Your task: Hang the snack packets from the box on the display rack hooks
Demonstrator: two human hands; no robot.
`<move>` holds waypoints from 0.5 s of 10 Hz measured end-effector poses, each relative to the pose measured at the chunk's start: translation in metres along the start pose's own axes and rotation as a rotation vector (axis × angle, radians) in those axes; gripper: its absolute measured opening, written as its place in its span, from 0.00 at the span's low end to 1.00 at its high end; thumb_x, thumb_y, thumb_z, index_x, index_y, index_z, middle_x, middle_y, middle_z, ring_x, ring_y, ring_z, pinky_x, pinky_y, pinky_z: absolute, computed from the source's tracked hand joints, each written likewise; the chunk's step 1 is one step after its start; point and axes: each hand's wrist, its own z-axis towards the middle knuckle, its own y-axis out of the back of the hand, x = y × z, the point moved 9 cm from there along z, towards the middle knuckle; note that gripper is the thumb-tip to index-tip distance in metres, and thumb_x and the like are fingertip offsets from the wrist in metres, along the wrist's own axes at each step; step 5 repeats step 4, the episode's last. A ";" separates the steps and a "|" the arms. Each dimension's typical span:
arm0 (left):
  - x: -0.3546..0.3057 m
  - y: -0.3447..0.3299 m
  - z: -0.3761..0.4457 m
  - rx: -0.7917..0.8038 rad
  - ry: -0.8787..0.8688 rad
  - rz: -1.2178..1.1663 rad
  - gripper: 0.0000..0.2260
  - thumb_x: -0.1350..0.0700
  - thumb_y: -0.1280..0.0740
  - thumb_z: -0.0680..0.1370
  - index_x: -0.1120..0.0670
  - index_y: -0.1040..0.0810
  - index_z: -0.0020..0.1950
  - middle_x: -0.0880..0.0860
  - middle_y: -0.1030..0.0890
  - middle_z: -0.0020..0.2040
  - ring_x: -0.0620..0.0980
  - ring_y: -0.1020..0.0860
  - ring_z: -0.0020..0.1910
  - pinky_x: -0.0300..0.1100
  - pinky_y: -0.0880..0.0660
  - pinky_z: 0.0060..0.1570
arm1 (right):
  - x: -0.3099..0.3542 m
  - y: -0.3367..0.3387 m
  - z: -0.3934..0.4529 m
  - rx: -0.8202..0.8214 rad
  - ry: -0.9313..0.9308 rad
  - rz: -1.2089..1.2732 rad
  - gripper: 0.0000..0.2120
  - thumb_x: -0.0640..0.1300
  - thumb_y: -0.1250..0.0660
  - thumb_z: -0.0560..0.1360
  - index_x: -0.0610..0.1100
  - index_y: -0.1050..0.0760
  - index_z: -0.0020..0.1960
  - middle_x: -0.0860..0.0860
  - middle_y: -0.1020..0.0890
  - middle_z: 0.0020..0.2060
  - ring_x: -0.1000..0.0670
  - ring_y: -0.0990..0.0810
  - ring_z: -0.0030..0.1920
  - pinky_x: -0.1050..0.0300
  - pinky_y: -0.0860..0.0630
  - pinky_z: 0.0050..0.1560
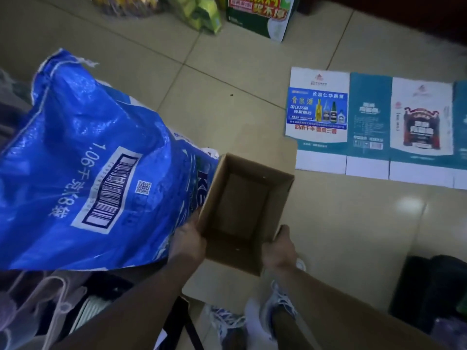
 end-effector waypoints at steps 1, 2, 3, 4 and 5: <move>0.010 0.005 0.007 -0.012 0.032 -0.068 0.30 0.64 0.37 0.79 0.48 0.37 0.79 0.59 0.22 0.64 0.58 0.20 0.59 0.55 0.21 0.60 | 0.007 -0.003 -0.001 0.020 0.007 0.023 0.14 0.46 0.39 0.83 0.42 0.35 0.67 0.40 0.20 0.59 0.38 0.20 0.56 0.50 0.26 0.50; 0.005 0.010 0.004 -0.008 0.000 -0.070 0.33 0.66 0.38 0.79 0.46 0.41 0.82 0.60 0.22 0.67 0.60 0.21 0.62 0.56 0.22 0.63 | 0.009 -0.003 -0.002 0.048 0.001 0.056 0.17 0.49 0.36 0.82 0.42 0.33 0.67 0.41 0.20 0.61 0.38 0.20 0.59 0.51 0.25 0.53; -0.001 0.014 -0.002 0.001 -0.002 -0.058 0.31 0.63 0.37 0.81 0.48 0.42 0.82 0.61 0.25 0.71 0.61 0.23 0.67 0.54 0.25 0.67 | 0.009 0.003 -0.003 0.080 -0.003 0.078 0.25 0.54 0.31 0.79 0.43 0.31 0.70 0.45 0.20 0.64 0.40 0.20 0.62 0.55 0.26 0.55; -0.006 0.021 -0.013 0.042 -0.042 -0.100 0.30 0.60 0.34 0.80 0.47 0.39 0.81 0.60 0.24 0.70 0.61 0.23 0.65 0.55 0.23 0.65 | 0.004 0.012 -0.010 0.110 -0.025 -0.007 0.26 0.59 0.29 0.77 0.44 0.28 0.66 0.45 0.19 0.61 0.42 0.19 0.60 0.57 0.27 0.52; -0.006 0.021 -0.013 0.042 -0.042 -0.100 0.30 0.60 0.34 0.80 0.47 0.39 0.81 0.60 0.24 0.70 0.61 0.23 0.65 0.55 0.23 0.65 | 0.004 0.012 -0.010 0.110 -0.025 -0.007 0.26 0.59 0.29 0.77 0.44 0.28 0.66 0.45 0.19 0.61 0.42 0.19 0.60 0.57 0.27 0.52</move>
